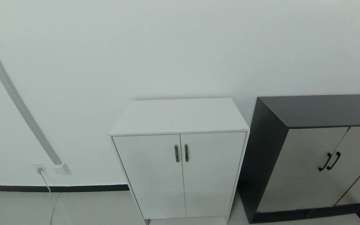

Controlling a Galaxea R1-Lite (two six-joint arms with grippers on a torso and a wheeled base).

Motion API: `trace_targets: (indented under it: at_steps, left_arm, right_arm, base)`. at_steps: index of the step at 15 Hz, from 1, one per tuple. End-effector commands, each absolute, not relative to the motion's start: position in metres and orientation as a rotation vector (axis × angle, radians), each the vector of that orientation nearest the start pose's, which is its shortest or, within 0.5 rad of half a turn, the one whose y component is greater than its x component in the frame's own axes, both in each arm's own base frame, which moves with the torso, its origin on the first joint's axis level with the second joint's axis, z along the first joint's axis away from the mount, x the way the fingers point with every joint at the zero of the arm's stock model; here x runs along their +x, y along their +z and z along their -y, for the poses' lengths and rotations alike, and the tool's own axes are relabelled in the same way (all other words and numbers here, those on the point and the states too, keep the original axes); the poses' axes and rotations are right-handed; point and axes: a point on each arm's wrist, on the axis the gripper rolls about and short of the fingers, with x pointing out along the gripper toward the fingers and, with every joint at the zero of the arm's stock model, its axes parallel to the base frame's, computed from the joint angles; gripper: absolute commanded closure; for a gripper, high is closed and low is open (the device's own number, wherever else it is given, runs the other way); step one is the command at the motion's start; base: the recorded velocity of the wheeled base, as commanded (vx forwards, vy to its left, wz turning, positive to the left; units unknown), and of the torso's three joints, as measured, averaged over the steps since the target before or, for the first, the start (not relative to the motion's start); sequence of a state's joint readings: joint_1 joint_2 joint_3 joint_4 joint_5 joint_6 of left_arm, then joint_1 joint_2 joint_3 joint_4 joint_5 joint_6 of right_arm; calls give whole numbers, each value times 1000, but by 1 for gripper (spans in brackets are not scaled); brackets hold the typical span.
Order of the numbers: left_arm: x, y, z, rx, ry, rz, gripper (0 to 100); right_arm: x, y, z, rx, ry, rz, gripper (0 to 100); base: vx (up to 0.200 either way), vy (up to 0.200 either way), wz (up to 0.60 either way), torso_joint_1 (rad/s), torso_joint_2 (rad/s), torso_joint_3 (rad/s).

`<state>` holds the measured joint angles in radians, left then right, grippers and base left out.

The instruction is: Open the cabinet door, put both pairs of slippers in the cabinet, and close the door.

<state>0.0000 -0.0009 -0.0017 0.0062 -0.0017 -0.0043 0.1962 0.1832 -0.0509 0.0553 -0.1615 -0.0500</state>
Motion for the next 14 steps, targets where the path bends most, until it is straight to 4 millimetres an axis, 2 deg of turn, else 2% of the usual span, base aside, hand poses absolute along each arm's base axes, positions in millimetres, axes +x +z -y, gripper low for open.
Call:
trace_targets:
  at_steps: [1,4,6,9,11,14]
  left_arm:
    - [-23,75,0,-5,-2,-6,100]
    - [-23,75,0,-6,-2,-5,100]
    - [-23,75,0,-6,-2,-5,100]
    - [-23,75,0,-6,-2,-5,100]
    - [-23,75,0,-6,-2,-5,100]
    - [-23,75,0,-6,-2,-5,100]
  right_arm:
    - [-12,87,6,-75,-13,-172,100]
    - [-18,86,4,-62,-114,-117,100]
    - [-21,85,4,-43,-115,-68,100]
    - [-21,85,0,5,69,-69,100]
    - [-21,83,-1,14,127,-68,100]
    - [-19,76,-1,10,73,-56,100]
  base:
    - [0,0,0,0,0,0]
    - [0,0,0,0,0,0]
    - [0,0,0,0,0,0]
    - [0,0,0,0,0,0]
    - [0,0,0,0,0,0]
    - [0,0,0,0,0,0]
